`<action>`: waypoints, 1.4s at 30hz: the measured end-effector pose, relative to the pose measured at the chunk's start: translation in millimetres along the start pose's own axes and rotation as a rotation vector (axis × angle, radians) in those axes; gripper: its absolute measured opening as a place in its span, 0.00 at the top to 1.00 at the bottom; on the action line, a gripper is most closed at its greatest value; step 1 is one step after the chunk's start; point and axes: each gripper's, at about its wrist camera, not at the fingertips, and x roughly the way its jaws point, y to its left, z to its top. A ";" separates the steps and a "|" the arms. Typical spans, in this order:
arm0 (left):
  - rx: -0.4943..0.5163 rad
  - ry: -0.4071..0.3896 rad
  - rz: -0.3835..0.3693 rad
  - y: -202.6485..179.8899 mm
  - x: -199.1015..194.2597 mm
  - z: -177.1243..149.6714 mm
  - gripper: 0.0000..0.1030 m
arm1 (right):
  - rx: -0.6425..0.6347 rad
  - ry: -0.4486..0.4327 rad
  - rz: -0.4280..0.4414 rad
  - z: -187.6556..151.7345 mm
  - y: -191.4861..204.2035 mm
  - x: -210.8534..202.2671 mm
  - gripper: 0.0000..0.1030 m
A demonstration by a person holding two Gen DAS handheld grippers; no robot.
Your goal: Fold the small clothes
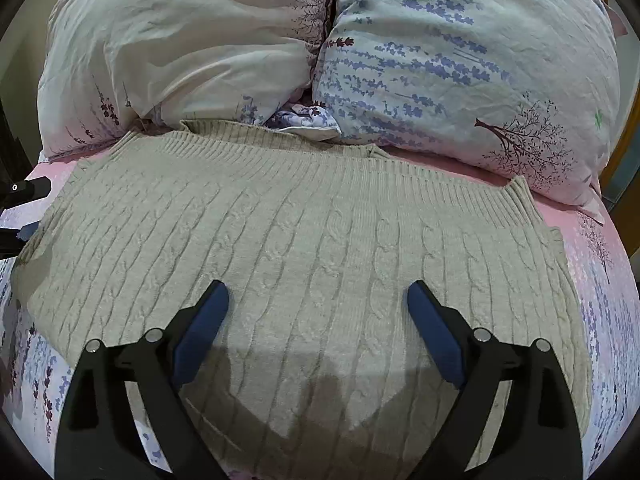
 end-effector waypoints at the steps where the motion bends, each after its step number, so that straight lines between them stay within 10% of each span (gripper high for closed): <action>1: 0.001 0.000 0.000 -0.3 0.2 0.0 0.20 | 0.001 0.000 0.000 0.0 0.0 0.1 0.11; 32: 0.007 0.133 0.028 -9.0 23.0 10.2 0.44 | 0.006 -0.006 0.012 1.3 -1.5 2.4 0.09; 37: -0.105 0.145 -0.047 6.0 25.9 9.1 0.68 | 0.007 -0.006 0.012 1.5 -1.5 2.5 0.09; 42: -0.084 0.157 -0.029 -5.5 25.5 4.6 0.71 | 0.010 -0.006 0.009 1.1 -0.9 2.1 0.09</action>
